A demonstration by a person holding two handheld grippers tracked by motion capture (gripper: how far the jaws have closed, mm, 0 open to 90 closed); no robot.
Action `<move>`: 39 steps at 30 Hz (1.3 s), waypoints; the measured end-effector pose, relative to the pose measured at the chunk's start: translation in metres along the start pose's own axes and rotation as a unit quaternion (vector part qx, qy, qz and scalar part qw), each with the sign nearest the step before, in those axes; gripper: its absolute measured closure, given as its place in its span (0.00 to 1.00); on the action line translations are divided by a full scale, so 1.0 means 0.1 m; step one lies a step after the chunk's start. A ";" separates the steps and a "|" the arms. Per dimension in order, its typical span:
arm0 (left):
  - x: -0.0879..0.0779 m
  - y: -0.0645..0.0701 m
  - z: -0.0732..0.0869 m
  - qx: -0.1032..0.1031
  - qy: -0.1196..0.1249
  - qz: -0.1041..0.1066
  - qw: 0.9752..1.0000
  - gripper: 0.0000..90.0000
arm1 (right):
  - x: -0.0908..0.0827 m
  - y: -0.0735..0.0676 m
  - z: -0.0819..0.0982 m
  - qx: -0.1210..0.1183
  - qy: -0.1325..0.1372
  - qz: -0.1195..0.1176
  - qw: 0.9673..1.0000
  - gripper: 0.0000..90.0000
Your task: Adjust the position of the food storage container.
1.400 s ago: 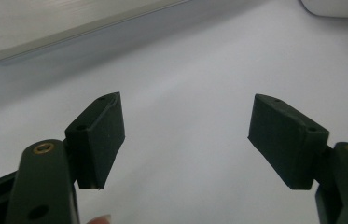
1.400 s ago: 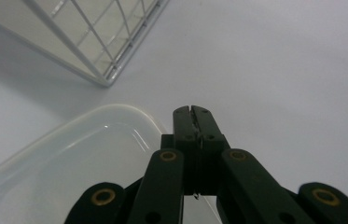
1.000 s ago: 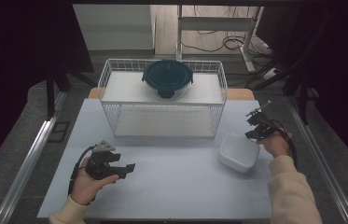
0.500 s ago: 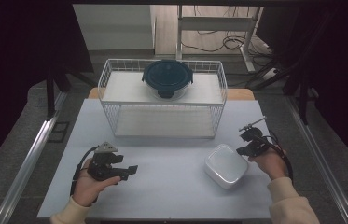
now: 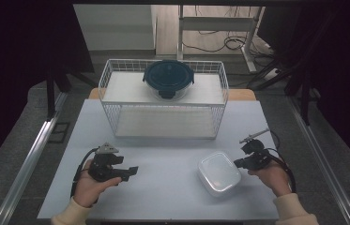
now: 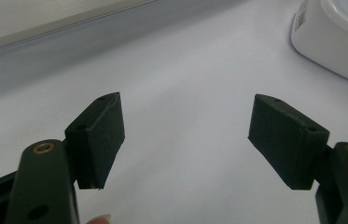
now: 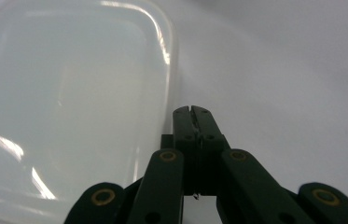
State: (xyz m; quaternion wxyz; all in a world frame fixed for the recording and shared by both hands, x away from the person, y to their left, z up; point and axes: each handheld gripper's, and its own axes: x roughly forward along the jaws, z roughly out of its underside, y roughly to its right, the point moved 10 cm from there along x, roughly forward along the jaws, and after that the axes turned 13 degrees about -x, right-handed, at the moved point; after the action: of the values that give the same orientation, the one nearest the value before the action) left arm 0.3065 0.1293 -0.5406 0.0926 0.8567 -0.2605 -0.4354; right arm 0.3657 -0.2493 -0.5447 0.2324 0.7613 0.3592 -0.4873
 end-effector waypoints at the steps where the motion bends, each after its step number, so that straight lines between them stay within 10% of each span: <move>1: 0.00 0.00 0.00 0.000 0.000 -0.001 1.000 0.29 | 0.00 0.00 0.04 0.001 -0.002 0.000 1.000 0.99; 12: 0.01 0.01 0.01 0.001 -0.001 -0.001 1.000 0.29 | -0.02 -0.25 0.17 -0.015 0.002 -0.020 1.000 0.99; 27: 0.01 -0.01 0.01 0.002 0.000 -0.005 1.000 0.29 | 0.18 -0.86 -0.06 -0.051 0.023 -0.081 0.995 0.99; 39: 0.00 0.00 0.00 0.000 0.001 -0.002 1.000 0.29 | 0.27 -1.06 -0.24 -0.065 0.028 -0.093 0.993 0.99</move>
State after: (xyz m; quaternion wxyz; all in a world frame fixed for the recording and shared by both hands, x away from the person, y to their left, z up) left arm 0.3060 0.1297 -0.5406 0.0925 0.8577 -0.2588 -0.4344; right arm 0.3043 -0.1565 -0.5596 0.2244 0.7213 0.4659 -0.4608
